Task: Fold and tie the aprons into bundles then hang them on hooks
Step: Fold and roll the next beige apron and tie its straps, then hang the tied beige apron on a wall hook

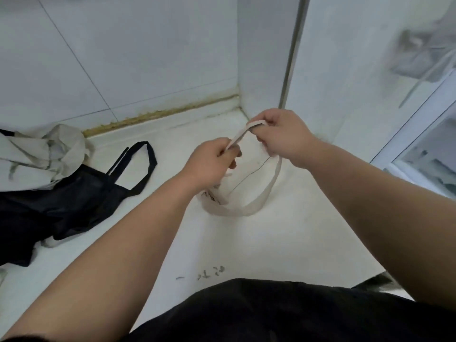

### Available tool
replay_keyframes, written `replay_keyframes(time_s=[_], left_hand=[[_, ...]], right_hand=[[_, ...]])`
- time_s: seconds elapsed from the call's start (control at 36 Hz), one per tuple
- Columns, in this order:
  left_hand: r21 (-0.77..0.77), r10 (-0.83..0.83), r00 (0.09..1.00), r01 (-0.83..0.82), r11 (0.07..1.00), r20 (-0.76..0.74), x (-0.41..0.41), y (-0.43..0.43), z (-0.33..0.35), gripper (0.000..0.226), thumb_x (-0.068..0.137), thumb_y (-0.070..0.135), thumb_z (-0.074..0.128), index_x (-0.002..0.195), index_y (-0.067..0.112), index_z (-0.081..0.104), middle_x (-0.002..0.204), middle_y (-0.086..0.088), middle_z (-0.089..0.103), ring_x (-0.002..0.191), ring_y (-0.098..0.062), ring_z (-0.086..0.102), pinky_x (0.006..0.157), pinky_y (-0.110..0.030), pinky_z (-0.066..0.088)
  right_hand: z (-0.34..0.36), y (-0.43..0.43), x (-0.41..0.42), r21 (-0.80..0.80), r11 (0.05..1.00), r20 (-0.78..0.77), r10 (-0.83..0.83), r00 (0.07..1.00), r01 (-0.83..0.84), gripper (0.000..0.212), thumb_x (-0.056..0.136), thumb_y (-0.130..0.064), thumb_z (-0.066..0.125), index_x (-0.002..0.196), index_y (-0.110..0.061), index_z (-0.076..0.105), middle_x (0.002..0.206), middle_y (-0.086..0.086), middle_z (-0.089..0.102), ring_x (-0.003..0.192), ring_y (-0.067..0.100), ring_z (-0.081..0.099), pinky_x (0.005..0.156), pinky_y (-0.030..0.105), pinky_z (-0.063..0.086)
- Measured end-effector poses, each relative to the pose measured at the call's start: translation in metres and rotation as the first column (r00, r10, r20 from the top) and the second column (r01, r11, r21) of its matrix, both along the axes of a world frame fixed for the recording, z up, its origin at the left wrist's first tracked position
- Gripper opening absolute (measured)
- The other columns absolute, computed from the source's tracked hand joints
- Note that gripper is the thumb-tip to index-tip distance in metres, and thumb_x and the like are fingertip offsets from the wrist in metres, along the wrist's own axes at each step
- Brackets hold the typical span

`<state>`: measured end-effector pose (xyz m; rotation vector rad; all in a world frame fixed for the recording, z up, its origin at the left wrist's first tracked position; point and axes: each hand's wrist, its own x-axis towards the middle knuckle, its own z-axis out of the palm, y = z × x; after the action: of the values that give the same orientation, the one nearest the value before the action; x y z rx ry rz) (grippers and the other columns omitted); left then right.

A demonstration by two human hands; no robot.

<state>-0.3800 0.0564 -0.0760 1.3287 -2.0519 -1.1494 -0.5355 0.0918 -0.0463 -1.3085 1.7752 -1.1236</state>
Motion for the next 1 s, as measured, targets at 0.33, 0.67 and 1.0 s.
replay_keyframes(time_s=[0.33,0.67,1.0], left_hand=[[0.133,0.433,0.742,-0.429,0.893,-0.512,-0.168,0.013,0.059,0.016,0.092,0.017,0.051,0.076,0.016,0.053,0.062,0.003,0.036,0.056,-0.012,0.037,0.056,-0.024,0.047],[0.015,0.011,0.919,-0.006,1.000,-0.395,-0.249,0.032,0.127,0.040,0.097,0.047,0.040,0.080,0.015,0.057,0.054,0.007,0.032,0.045,-0.012,0.029,0.054,-0.029,0.038],[-0.209,-0.131,0.826,0.017,0.978,-0.548,-0.352,0.032,0.215,0.034,0.103,0.036,0.034,0.087,0.016,0.057,0.053,0.009,0.040,0.042,-0.010,0.035,0.046,-0.023,0.041]], right_hand=[[0.042,0.027,-0.198,0.067,0.993,0.541,-0.116,0.833,0.094,0.026,0.095,-0.023,0.049,0.071,-0.015,0.050,0.051,0.000,0.049,0.055,0.018,0.046,0.067,0.033,0.047],[0.114,0.031,-0.262,-0.021,0.999,0.351,-0.021,0.936,0.030,0.038,0.093,-0.034,0.046,0.060,-0.018,0.038,0.047,-0.005,0.022,0.040,0.013,0.020,0.042,0.019,0.014],[0.200,0.045,-0.342,-0.334,0.919,0.257,-0.124,0.958,0.209,0.016,0.091,-0.027,0.037,0.077,-0.019,0.038,0.057,-0.002,0.025,0.050,0.015,0.019,0.046,0.024,0.014]])
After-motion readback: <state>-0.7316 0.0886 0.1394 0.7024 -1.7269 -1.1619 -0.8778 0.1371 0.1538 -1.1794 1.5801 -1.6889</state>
